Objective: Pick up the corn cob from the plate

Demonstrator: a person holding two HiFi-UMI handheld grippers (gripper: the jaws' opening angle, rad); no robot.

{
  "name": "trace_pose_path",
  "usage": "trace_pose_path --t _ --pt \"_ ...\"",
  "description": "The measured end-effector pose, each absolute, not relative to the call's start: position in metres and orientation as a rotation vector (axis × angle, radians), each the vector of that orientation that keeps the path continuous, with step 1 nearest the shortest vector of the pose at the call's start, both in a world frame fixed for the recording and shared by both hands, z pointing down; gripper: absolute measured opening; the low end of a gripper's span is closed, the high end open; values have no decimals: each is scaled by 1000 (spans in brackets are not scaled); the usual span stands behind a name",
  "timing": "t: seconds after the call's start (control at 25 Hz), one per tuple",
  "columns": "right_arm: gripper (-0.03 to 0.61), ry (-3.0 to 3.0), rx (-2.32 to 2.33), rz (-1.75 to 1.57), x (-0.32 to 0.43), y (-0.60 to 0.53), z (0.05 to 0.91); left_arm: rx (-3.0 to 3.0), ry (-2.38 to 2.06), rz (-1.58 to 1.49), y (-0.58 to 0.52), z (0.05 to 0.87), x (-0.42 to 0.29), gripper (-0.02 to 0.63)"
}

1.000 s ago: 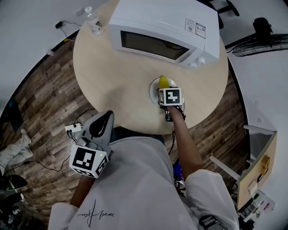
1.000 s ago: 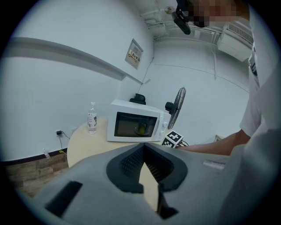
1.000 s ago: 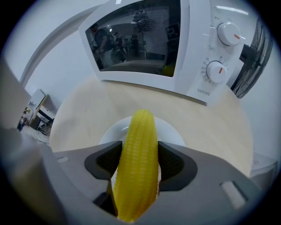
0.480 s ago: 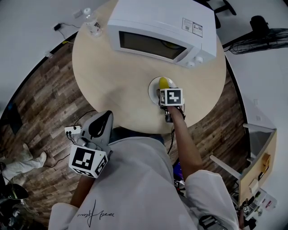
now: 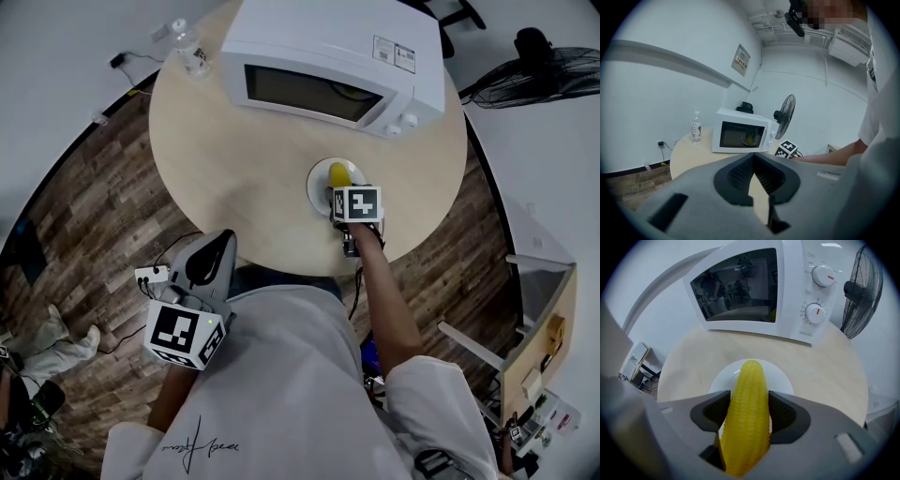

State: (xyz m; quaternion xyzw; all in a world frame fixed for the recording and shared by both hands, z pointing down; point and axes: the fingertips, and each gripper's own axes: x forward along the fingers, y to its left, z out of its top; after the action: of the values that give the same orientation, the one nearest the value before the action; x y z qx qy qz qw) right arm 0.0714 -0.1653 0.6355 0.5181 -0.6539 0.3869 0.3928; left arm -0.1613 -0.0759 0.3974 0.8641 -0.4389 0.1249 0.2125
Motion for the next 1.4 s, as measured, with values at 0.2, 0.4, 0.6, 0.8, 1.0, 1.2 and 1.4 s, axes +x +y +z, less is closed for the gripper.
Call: trace_pose_path --t 0.2,0.4,0.6,0.8,1.0,1.2,1.4 --pt "268 -1666 1323 990 70 -159 631 2408 -1217 334 -73 395 -161 -2" --pt "268 -1674 1338 994 72 -156 627 2416 -1212 320 -73 395 -160 -2" --pt "268 -1682 1351 1005 74 -151 623 2431 -1194 312 -72 394 -157 -2" --pt "268 -1685 1368 1017 77 -149 617 2441 -1176 310 -73 394 -154 -2" --pt "268 -1697 1380 1027 77 -148 612 2464 -1168 323 -76 392 -152 -2" --pt "268 -1715 1396 1032 75 -148 604 2492 -1171 352 -78 392 -152 -2" --pt "268 -1732 1418 1033 75 -149 594 2517 -1168 358 -81 389 -150 -2"
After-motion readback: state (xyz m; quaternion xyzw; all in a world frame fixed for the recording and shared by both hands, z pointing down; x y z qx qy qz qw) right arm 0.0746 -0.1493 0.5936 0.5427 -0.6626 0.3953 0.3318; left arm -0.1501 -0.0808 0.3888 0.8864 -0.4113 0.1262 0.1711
